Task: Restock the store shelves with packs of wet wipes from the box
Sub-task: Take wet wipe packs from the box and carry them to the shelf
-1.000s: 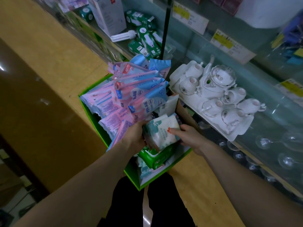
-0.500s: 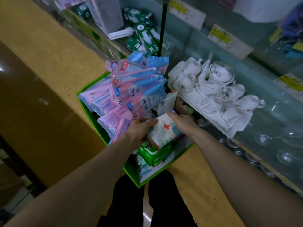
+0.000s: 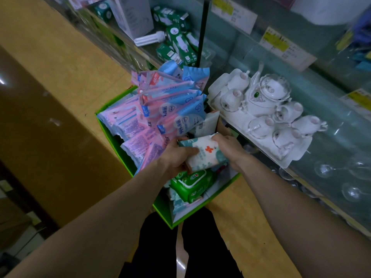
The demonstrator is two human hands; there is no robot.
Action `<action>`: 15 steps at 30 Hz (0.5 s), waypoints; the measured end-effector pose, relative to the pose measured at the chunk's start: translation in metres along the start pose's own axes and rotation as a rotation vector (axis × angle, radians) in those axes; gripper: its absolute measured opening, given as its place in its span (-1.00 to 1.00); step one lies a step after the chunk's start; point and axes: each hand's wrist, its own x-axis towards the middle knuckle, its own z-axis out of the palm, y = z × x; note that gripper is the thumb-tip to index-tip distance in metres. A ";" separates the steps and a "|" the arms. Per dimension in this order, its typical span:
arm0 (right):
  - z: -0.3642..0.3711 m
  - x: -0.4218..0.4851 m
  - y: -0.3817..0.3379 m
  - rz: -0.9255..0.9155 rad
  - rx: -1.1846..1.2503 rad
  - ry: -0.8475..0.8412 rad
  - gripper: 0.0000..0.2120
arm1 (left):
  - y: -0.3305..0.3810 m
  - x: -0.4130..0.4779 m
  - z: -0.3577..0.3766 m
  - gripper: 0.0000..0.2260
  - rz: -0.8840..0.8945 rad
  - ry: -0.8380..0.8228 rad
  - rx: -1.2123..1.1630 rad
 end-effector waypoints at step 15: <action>-0.003 0.002 -0.004 -0.319 -0.495 0.157 -0.67 | 0.031 -0.011 -0.008 -0.78 -0.336 -0.232 0.568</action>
